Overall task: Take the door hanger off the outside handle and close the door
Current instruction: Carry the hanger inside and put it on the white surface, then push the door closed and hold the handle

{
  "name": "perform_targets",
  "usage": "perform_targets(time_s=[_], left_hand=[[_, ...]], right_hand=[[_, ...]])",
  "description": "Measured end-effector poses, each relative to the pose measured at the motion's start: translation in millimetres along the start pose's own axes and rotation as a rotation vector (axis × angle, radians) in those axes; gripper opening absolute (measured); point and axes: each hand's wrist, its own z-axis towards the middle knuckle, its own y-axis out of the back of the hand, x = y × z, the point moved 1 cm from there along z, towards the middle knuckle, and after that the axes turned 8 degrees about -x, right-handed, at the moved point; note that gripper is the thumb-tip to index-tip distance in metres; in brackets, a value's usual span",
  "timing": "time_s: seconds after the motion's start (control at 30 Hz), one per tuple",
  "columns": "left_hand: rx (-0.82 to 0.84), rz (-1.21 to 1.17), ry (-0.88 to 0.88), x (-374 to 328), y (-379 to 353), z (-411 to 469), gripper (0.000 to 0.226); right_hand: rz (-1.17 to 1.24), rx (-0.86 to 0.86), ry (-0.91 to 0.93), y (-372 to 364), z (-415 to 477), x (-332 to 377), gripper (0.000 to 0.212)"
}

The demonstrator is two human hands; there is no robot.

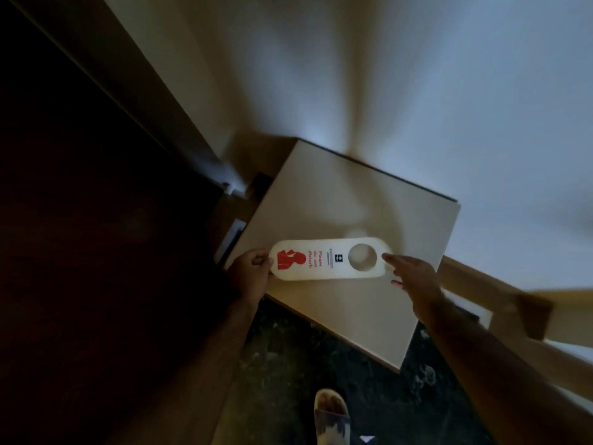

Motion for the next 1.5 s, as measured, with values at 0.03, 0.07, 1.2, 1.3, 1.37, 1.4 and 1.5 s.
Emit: perform_targets(time_s=[0.03, 0.07, 1.2, 1.3, 1.37, 1.4, 1.5], left_hand=[[0.000, 0.020, -0.007, 5, -4, 4, 0.029], [0.003, 0.045, -0.011, 8, -7, 7, 0.030], [-0.516, 0.438, -1.095, -492, 373, -225, 0.086], [-0.600, 0.420, -1.143, -530, 415, -269, 0.085], [-0.673, 0.388, -1.199, -557, 448, -304, 0.085], [-0.717, 0.380, -1.210, -565, 458, -315, 0.086], [-0.820, 0.325, -1.282, -575, 507, -374, 0.090]], right_hand=[[-0.028, 0.001, 0.019, -3, 3, -5, 0.021], [-0.063, -0.003, 0.052, -6, 4, -9, 0.009], [-0.908, -0.500, 1.701, 143, -436, 549, 0.090], [-0.852, -0.581, 1.760, 171, -489, 576, 0.089], [-0.832, -0.636, 1.812, 196, -529, 596, 0.091], [-0.812, -0.674, 1.804, 204, -540, 603, 0.092], [-0.740, -0.748, 1.863, 244, -603, 613, 0.100]])
